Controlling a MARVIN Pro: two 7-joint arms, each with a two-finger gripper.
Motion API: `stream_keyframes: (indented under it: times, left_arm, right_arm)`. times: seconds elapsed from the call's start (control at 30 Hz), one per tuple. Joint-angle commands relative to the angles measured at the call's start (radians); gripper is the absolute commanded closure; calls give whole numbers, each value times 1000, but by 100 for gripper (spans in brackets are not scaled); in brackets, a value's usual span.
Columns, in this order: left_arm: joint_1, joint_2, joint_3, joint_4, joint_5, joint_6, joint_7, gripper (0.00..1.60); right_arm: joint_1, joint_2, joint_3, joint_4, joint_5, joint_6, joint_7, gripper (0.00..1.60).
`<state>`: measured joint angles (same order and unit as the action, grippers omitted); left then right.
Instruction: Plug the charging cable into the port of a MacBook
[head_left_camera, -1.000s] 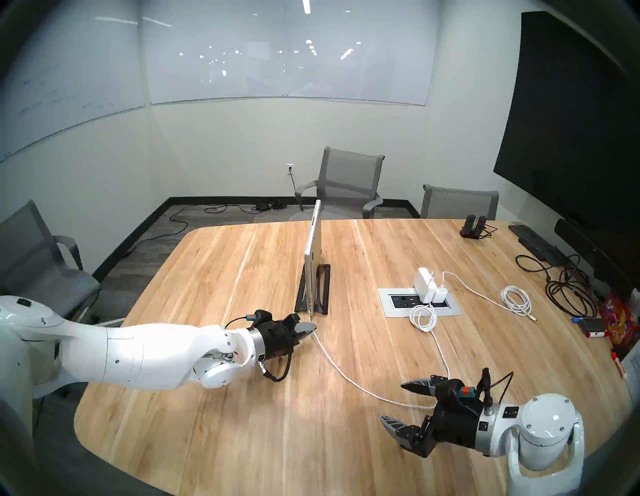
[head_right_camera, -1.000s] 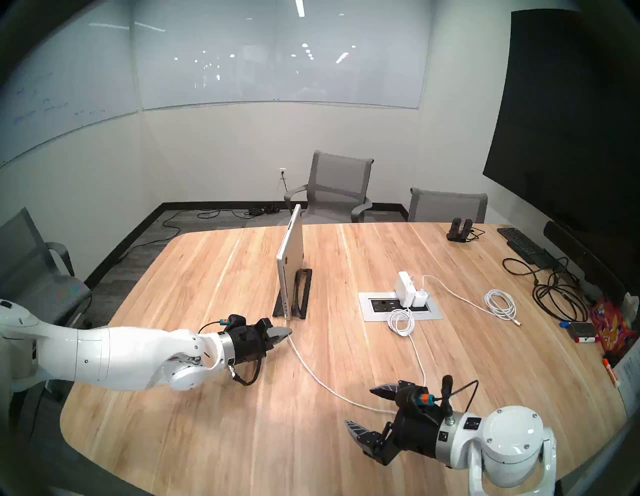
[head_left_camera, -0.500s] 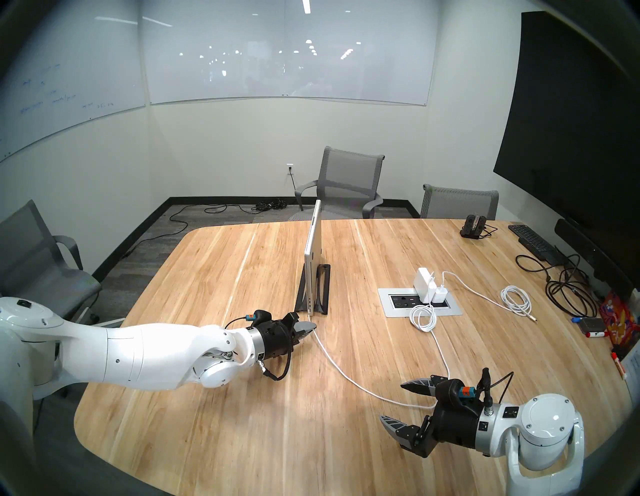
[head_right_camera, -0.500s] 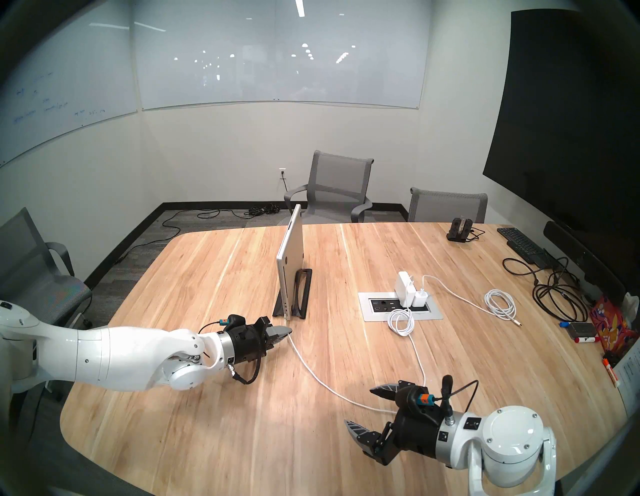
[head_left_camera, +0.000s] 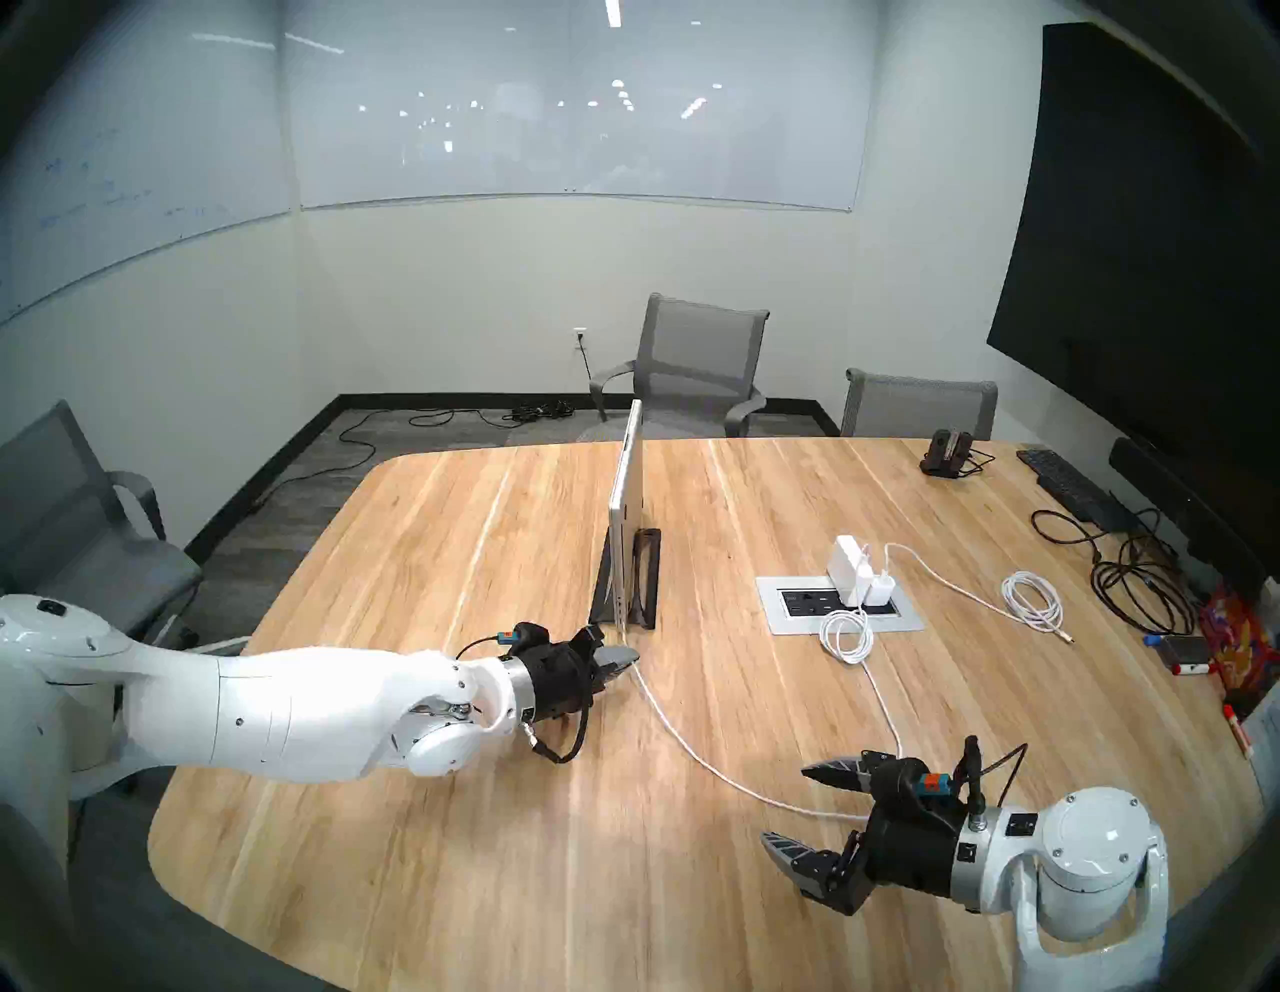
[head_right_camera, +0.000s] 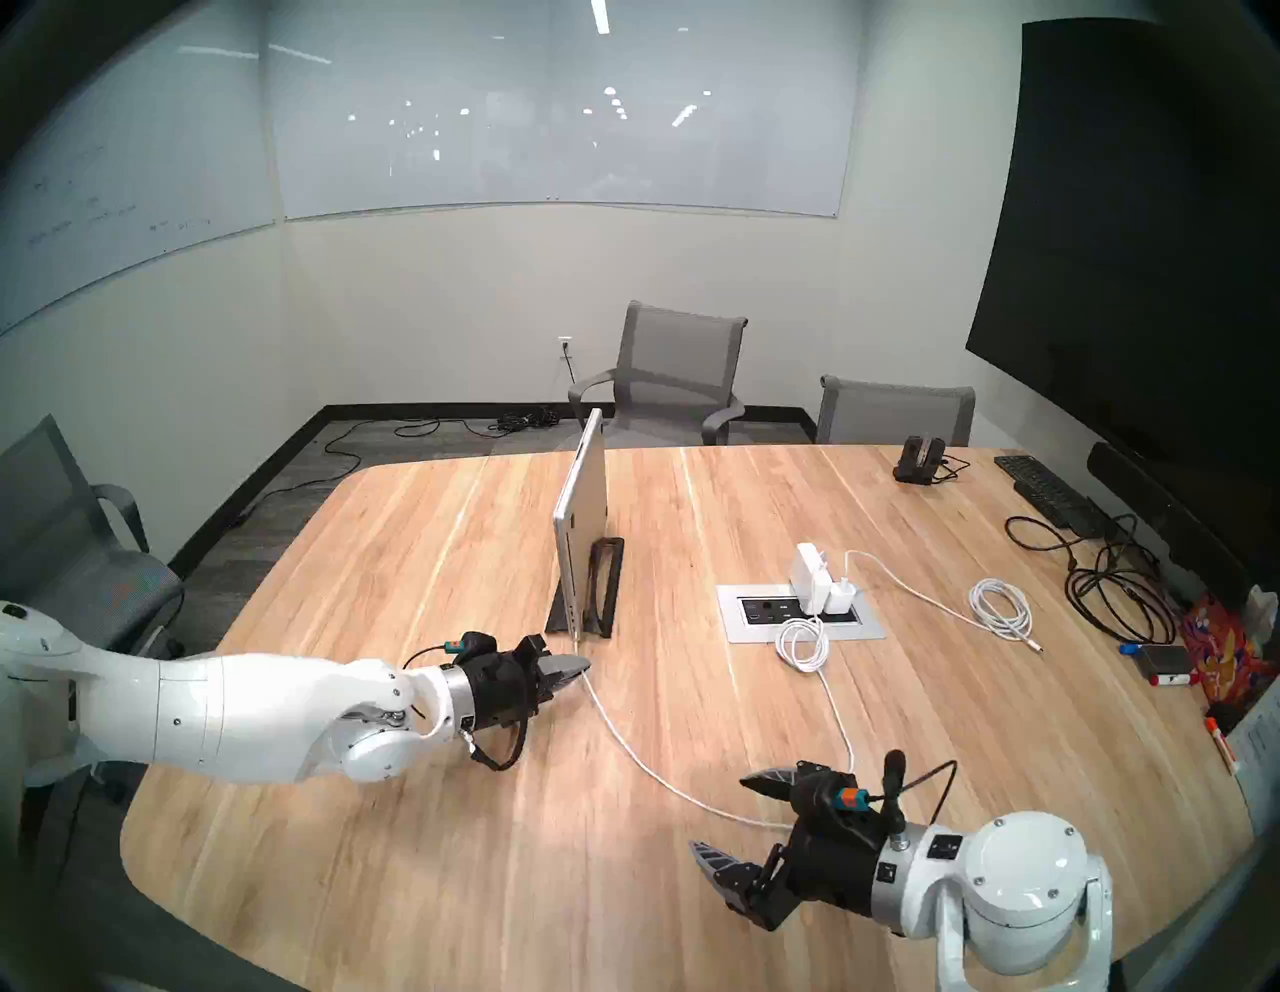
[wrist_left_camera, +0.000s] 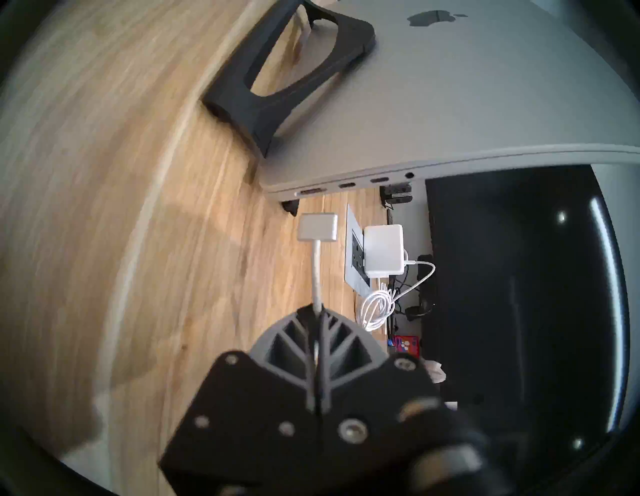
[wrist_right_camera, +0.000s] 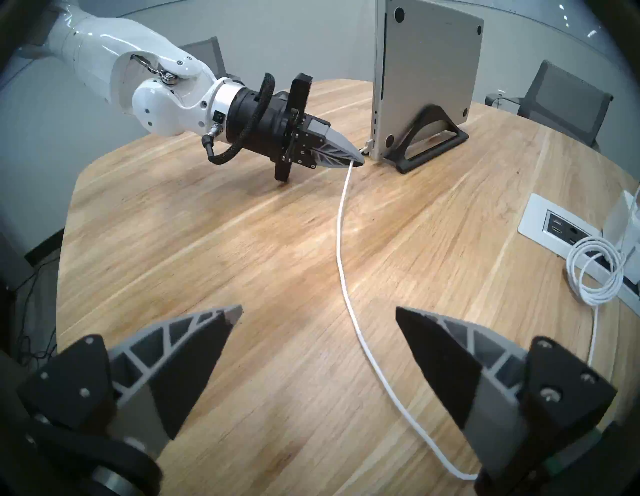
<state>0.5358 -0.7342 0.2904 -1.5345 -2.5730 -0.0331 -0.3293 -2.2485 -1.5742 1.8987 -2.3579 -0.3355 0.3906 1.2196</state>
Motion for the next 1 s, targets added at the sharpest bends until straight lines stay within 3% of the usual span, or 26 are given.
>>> stream_keyframes:
  times: [0.0, 0.97]
  left_arm:
    - [18, -13, 12, 18, -4, -7, 12, 160]
    - [21, -36, 30, 52, -45, -25, 55, 160]
  right_arm:
    - [1, 1, 2, -17, 1, 0, 1, 0]
    - [2, -2, 3, -16, -1, -1, 4, 0]
